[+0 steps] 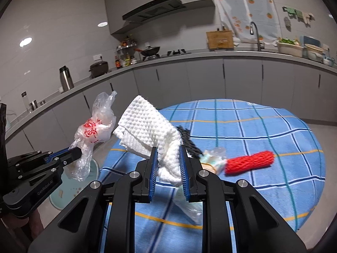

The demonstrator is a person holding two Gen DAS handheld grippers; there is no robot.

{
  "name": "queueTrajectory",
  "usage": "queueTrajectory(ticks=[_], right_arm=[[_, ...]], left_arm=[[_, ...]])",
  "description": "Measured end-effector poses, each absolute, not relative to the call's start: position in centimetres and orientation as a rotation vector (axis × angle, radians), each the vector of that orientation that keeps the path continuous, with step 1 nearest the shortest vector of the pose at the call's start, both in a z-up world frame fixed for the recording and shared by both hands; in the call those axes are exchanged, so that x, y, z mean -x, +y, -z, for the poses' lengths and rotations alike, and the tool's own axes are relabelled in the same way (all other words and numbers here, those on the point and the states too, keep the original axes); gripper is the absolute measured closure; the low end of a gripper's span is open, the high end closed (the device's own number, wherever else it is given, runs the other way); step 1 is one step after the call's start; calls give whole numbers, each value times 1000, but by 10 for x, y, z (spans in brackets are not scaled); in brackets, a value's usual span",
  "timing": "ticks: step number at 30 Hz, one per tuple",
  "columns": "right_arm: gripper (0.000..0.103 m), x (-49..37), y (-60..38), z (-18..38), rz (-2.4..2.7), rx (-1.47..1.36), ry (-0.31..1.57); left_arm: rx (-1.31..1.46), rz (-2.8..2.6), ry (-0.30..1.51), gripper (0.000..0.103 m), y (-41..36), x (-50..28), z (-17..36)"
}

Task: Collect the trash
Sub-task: 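Carry the towel and plastic bag over the teal bucket with both tools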

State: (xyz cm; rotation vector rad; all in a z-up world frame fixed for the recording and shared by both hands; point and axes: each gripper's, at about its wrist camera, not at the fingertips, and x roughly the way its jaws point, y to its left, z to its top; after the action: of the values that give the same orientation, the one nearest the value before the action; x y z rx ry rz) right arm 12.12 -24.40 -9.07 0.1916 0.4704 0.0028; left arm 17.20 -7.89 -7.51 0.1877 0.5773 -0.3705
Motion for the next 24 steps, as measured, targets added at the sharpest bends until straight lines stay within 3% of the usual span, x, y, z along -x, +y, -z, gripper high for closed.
queueTrajectory(ticks=[24], right_arm=[[82, -154, -178, 85, -148, -130, 493]], left_arm=[[-138, 224, 608, 98, -11, -179, 83]])
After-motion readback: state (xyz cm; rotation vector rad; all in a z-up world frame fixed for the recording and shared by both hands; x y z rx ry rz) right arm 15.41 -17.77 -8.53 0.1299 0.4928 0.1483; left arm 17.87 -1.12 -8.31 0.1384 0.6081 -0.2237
